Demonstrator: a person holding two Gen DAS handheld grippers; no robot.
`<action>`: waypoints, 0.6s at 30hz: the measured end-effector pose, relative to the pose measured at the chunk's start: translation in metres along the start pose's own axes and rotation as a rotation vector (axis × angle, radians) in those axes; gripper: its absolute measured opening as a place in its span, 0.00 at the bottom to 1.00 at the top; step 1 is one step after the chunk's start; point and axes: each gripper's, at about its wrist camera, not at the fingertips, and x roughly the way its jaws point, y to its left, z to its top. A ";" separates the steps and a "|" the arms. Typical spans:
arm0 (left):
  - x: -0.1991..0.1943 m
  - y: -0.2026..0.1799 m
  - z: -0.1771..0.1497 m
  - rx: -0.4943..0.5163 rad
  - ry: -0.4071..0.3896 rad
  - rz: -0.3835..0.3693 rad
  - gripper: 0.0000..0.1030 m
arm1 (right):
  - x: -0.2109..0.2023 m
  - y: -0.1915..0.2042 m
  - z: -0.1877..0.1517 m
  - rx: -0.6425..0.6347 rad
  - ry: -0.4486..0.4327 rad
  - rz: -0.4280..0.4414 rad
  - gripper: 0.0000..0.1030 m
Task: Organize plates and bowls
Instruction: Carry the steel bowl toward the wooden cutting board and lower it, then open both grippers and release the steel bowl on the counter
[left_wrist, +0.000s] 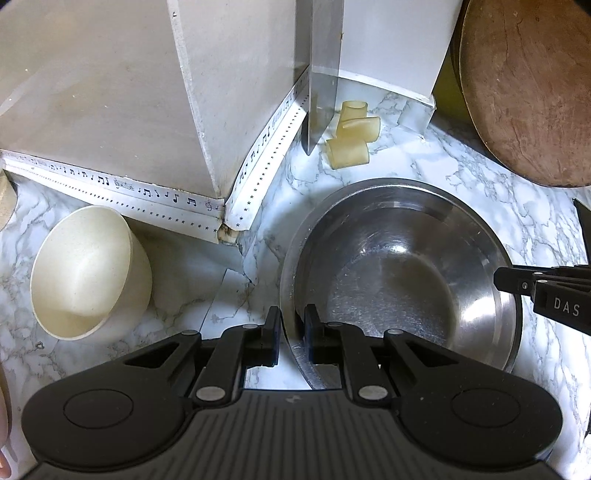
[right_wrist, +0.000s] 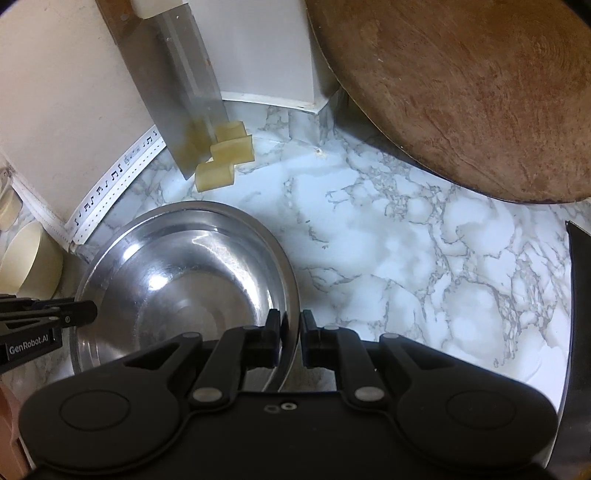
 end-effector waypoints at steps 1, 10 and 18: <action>0.000 0.000 0.000 0.000 0.000 -0.001 0.11 | 0.000 0.000 0.000 0.002 0.001 0.001 0.12; -0.002 0.001 -0.001 0.008 -0.005 -0.011 0.11 | -0.006 -0.002 -0.001 0.005 -0.011 -0.007 0.18; -0.011 0.009 -0.010 -0.007 -0.005 -0.037 0.13 | -0.031 0.001 -0.009 -0.005 -0.046 0.011 0.30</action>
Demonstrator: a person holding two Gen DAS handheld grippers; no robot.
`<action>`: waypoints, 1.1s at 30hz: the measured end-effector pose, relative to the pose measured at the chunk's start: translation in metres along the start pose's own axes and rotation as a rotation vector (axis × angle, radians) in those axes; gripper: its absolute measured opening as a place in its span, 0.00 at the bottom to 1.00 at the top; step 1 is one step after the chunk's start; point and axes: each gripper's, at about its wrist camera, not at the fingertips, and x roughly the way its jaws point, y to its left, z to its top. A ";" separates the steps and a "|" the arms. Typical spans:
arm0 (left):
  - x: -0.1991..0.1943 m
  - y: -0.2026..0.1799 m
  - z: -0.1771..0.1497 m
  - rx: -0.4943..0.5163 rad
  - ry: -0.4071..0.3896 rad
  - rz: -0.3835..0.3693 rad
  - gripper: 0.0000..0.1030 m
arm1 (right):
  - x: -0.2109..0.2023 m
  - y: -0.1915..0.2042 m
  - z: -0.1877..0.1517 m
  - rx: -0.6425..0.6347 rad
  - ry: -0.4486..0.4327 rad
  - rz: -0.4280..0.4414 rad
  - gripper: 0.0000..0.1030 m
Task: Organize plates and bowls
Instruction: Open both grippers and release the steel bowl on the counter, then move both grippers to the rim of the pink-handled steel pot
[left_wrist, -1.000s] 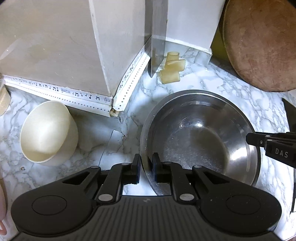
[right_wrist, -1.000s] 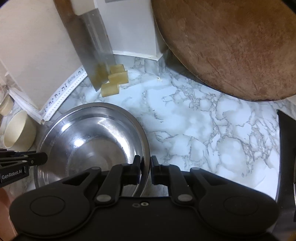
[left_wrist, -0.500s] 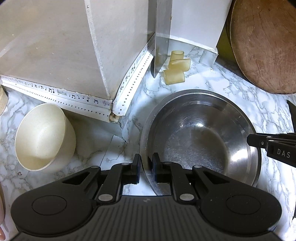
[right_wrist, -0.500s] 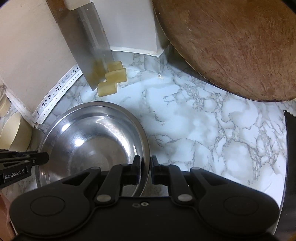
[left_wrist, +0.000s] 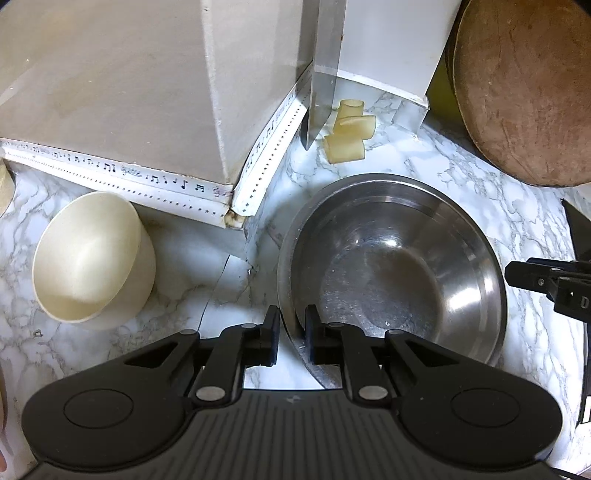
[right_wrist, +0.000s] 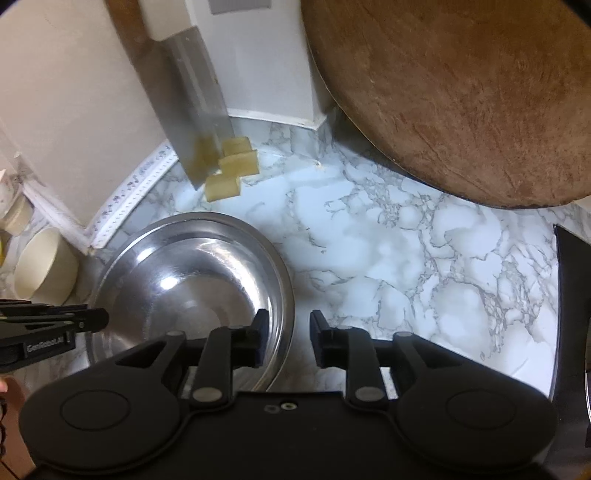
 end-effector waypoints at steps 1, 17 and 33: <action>-0.002 0.000 -0.001 0.005 -0.004 0.002 0.13 | -0.004 0.002 -0.002 -0.005 -0.008 0.003 0.33; -0.076 0.041 -0.041 -0.002 -0.124 -0.043 0.42 | -0.078 0.059 -0.022 -0.118 -0.125 0.145 0.63; -0.184 0.117 -0.096 -0.085 -0.391 0.053 0.75 | -0.117 0.160 -0.038 -0.265 -0.214 0.302 0.96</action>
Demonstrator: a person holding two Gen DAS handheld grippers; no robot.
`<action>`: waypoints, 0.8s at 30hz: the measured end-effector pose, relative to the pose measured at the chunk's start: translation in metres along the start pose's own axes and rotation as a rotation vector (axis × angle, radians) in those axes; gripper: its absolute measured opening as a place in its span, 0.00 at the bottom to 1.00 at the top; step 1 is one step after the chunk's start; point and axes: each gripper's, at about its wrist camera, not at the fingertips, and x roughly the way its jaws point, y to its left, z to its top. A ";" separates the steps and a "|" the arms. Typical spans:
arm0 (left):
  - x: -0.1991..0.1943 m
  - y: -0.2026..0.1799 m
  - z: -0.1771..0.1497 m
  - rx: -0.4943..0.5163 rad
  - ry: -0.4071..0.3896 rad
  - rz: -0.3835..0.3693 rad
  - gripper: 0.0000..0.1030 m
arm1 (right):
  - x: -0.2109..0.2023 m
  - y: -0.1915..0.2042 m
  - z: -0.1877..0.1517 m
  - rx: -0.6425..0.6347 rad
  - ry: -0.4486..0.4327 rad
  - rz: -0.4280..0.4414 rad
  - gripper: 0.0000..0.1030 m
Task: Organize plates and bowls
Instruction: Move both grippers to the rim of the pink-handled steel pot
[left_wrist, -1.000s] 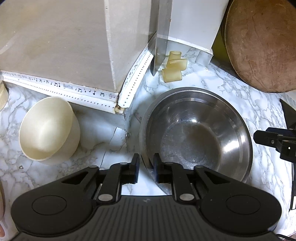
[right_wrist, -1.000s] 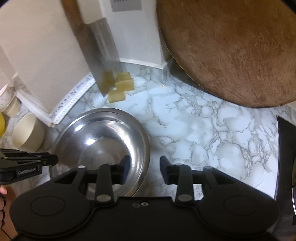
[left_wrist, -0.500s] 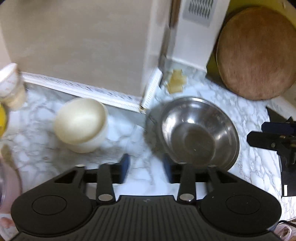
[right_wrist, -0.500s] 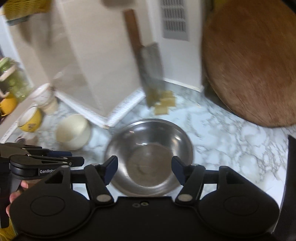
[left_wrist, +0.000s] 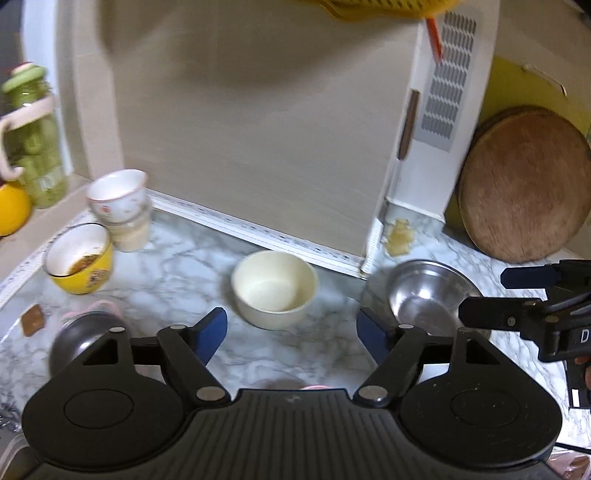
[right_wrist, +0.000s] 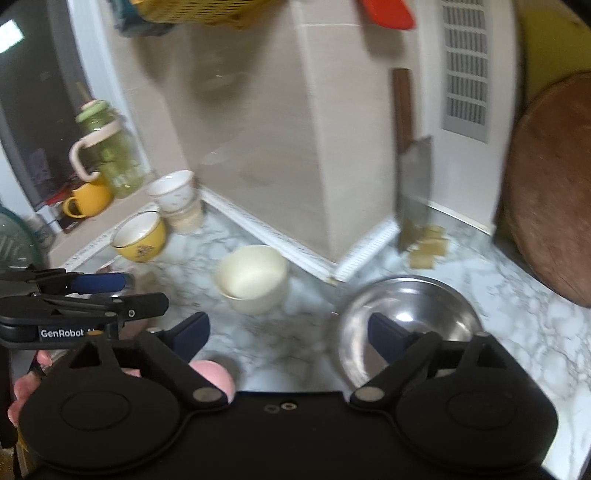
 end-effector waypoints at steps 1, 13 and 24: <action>-0.003 0.005 0.000 -0.005 -0.008 0.008 0.75 | 0.001 0.008 0.001 -0.011 -0.007 0.008 0.97; -0.014 0.093 -0.009 -0.112 0.007 0.200 0.76 | 0.058 0.093 0.023 -0.067 0.046 0.074 1.00; 0.011 0.187 -0.027 -0.226 0.089 0.349 0.76 | 0.132 0.154 0.035 -0.109 0.145 0.102 0.99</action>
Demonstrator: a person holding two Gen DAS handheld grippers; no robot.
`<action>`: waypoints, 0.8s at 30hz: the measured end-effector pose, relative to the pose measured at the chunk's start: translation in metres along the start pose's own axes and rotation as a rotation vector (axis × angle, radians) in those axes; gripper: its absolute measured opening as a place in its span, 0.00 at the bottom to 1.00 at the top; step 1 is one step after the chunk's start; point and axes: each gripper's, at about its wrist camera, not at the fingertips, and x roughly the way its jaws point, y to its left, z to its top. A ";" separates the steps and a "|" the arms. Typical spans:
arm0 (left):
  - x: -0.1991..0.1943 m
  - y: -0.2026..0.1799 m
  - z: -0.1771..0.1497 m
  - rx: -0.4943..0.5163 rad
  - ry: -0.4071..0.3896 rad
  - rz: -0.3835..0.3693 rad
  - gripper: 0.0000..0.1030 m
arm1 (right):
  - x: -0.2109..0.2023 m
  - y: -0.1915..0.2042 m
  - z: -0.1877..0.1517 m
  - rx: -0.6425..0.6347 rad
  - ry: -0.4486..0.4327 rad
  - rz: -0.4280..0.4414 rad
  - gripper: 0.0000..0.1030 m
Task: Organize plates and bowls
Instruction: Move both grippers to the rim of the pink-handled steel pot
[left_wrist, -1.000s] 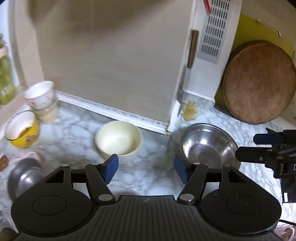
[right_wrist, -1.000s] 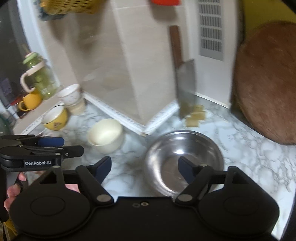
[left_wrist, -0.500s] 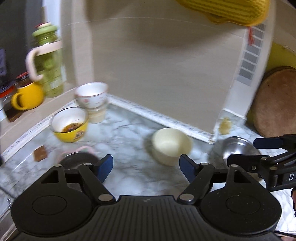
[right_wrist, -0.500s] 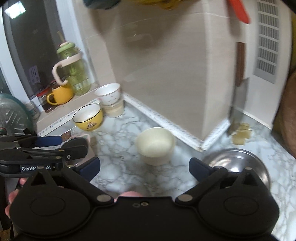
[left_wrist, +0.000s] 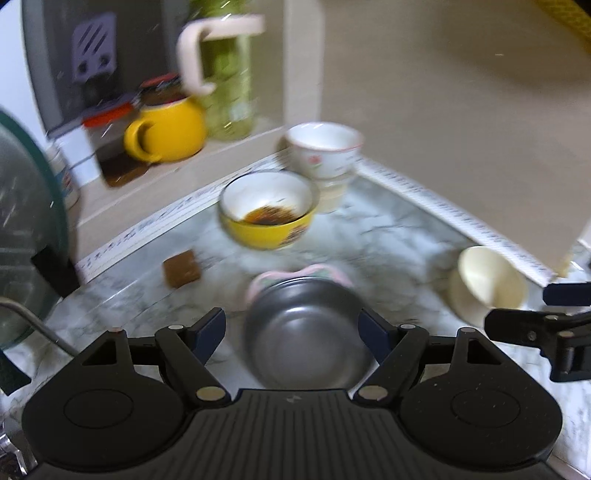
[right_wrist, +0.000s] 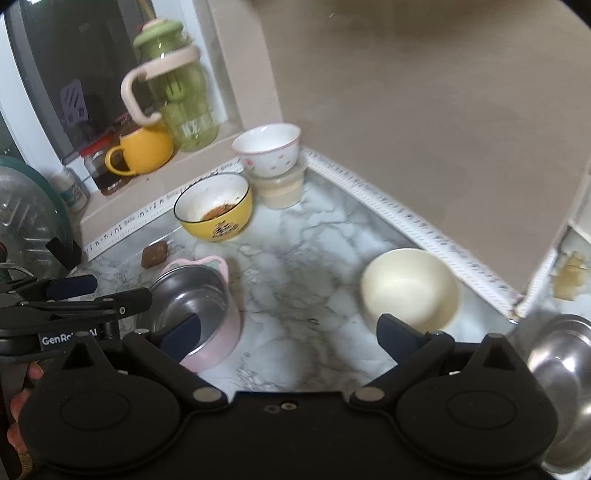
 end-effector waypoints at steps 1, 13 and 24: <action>0.006 0.006 0.000 -0.009 0.010 0.009 0.76 | 0.007 0.003 0.002 -0.004 0.013 0.001 0.98; 0.066 0.039 -0.011 -0.073 0.119 0.037 0.76 | 0.081 0.031 0.014 -0.025 0.129 0.020 0.86; 0.085 0.051 -0.011 -0.092 0.159 0.033 0.61 | 0.121 0.048 0.010 -0.041 0.203 0.010 0.53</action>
